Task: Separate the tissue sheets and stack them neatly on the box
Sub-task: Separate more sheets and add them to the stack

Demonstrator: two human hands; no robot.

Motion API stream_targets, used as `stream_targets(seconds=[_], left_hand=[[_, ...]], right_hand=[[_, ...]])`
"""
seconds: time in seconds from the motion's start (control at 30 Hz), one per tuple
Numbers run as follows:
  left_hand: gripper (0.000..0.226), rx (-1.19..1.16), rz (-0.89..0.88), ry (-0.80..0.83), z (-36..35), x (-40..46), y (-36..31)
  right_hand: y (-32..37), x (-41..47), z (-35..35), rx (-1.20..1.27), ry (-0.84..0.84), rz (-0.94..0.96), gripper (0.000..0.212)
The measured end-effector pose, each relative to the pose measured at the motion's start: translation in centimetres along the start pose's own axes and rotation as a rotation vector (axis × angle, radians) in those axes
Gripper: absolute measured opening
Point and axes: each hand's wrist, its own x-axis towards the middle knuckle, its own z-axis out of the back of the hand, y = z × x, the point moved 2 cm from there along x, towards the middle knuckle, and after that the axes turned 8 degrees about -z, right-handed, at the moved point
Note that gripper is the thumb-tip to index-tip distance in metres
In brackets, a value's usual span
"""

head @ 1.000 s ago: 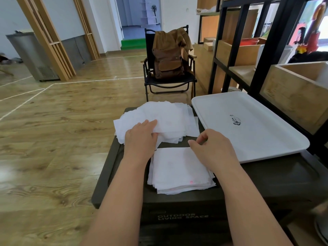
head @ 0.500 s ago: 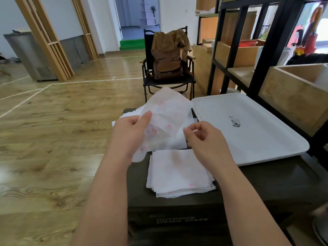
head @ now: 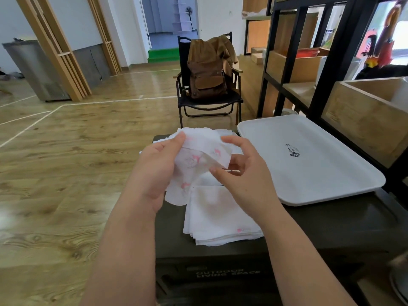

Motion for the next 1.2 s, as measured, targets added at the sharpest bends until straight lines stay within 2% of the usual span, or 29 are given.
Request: stream_targets(seconds=[0.03, 0.1, 0.13, 0.2, 0.23, 0.3, 0.43, 0.67, 0.9, 1.1, 1.2], left_hand=[[0.046, -0.002, -0.008, 0.005, 0.0, -0.1, -0.2], [0.015, 0.034, -0.047, -0.007, 0.2, -0.1, -0.3], [0.013, 0.08, -0.065, -0.027, 0.4, 0.0, -0.1], [0.037, 0.176, -0.128, -0.032, 0.8, 0.1, 0.0], [0.041, 0.208, -0.169, -0.006, 0.9, 0.1, -0.1], [0.035, 0.294, -0.242, 0.033, 0.9, -0.1, -0.2], [0.023, 0.451, -0.299, -0.035, 0.9, -0.1, -0.1], [0.017, 0.516, -0.374, -0.024, 0.7, -0.2, -0.5], [0.01, 0.62, -0.378, -0.072, 0.6, -0.2, -0.5], [0.003, 0.656, -0.374, -0.039, 0.5, -0.3, -0.5], [0.008, 0.661, -0.416, -0.046, 0.6, -0.3, -0.7]], right_hand=[[0.1, 0.0, -0.1, -0.016, -0.024, 0.026, 0.042], [0.3, 0.0, -0.1, -0.033, -0.067, 0.072, 0.032], [0.2, 0.0, 0.0, -0.033, -0.082, 0.081, 0.03], [0.2, 0.1, 0.1, -0.03, -0.105, 0.075, 0.029], [0.2, 0.1, 0.2, -0.032, -0.115, 0.075, 0.03], [0.3, 0.2, 0.3, -0.04, -0.126, 0.083, 0.03], [0.2, 0.3, 0.5, -0.038, -0.132, 0.071, 0.029], [0.1, 0.2, 0.7, -0.029, -0.132, 0.029, 0.019], [0.3, 0.2, 0.9, -0.22, -0.2, 0.118, 0.023], [0.1, 0.2, 1.2, -0.255, -0.277, 0.174, 0.014], [0.3, 0.3, 1.3, -0.25, -0.304, 0.165, 0.02]])
